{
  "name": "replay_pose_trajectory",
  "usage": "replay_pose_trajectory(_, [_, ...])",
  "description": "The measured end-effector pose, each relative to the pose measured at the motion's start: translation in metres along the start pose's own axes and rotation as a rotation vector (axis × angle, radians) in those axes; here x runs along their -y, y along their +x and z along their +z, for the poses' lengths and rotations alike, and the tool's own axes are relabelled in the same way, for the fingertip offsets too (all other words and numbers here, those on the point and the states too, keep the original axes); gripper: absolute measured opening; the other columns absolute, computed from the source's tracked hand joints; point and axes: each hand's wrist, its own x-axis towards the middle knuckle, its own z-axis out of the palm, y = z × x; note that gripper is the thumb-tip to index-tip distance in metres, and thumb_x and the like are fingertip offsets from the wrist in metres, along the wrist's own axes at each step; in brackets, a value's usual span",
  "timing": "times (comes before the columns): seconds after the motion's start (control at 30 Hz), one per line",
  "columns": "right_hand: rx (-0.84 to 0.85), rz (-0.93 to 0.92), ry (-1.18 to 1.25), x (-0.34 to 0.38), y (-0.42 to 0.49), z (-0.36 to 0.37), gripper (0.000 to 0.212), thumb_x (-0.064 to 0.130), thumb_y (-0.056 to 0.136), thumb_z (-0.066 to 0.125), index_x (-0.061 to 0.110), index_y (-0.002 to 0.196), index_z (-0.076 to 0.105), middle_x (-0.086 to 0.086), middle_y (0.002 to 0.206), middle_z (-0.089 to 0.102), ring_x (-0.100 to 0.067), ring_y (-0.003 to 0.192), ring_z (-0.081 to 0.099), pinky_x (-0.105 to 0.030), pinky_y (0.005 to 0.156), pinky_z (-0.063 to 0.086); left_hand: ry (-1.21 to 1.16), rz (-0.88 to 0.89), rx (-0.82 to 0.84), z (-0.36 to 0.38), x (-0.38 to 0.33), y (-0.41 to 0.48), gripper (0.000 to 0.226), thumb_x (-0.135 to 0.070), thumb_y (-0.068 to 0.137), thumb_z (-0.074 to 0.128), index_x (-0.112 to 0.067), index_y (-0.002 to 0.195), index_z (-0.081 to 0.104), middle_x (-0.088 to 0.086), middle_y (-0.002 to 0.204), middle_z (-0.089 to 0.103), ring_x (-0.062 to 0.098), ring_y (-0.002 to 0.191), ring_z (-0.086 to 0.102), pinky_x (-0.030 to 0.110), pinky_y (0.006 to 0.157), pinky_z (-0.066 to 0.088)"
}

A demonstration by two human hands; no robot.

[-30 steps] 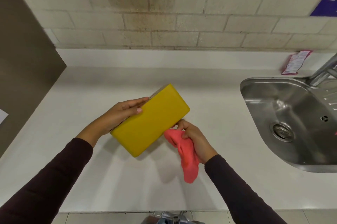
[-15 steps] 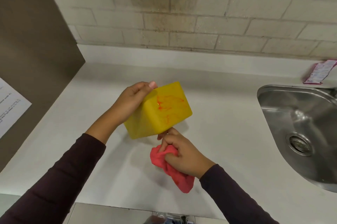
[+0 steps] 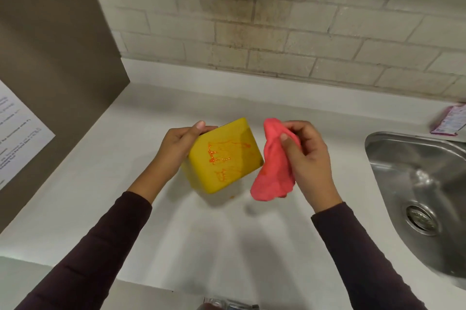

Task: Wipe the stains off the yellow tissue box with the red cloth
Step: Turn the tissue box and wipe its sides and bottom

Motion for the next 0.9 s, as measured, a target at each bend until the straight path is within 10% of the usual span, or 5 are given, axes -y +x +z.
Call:
replay_pose_trajectory(0.2, [0.081, -0.236, -0.333, -0.022, 0.010, 0.049, 0.027, 0.012, 0.088, 0.053, 0.015, 0.112, 0.065, 0.005, 0.114, 0.053, -0.003, 0.107, 0.050, -0.017, 0.095, 0.039, 0.030, -0.006, 0.122, -0.012, 0.002, 0.004, 0.030, -0.060, 0.069, 0.054, -0.046, 0.088, 0.073, -0.015, 0.090, 0.074, 0.004, 0.087, 0.067, 0.018, 0.080, 0.051])
replay_pose_trajectory(0.37, [0.130, -0.347, -0.492, -0.026, 0.014, 0.052, 0.034, 0.008, 0.087, 0.051, 0.013, 0.119, 0.062, -0.008, 0.124, 0.055, -0.023, 0.111, 0.052, -0.043, 0.094, 0.044, 0.009, -0.018, 0.140, -0.017, 0.002, 0.010, 0.023, -0.047, 0.080, 0.050, -0.047, 0.087, 0.073, -0.016, 0.085, 0.074, 0.000, 0.082, 0.067, 0.009, 0.071, 0.049])
replay_pose_trajectory(0.9, [0.154, -0.422, -0.559, -0.012, 0.012, 0.068, 0.029, 0.004, 0.089, 0.057, 0.008, 0.117, 0.064, -0.011, 0.108, 0.060, -0.024, 0.095, 0.057, -0.037, 0.081, 0.049, -0.007, -0.005, 0.086, -0.028, 0.012, 0.015, 0.024, -0.050, 0.077, 0.058, -0.037, 0.089, 0.075, -0.005, 0.077, 0.074, 0.008, 0.076, 0.067, 0.014, 0.072, 0.051])
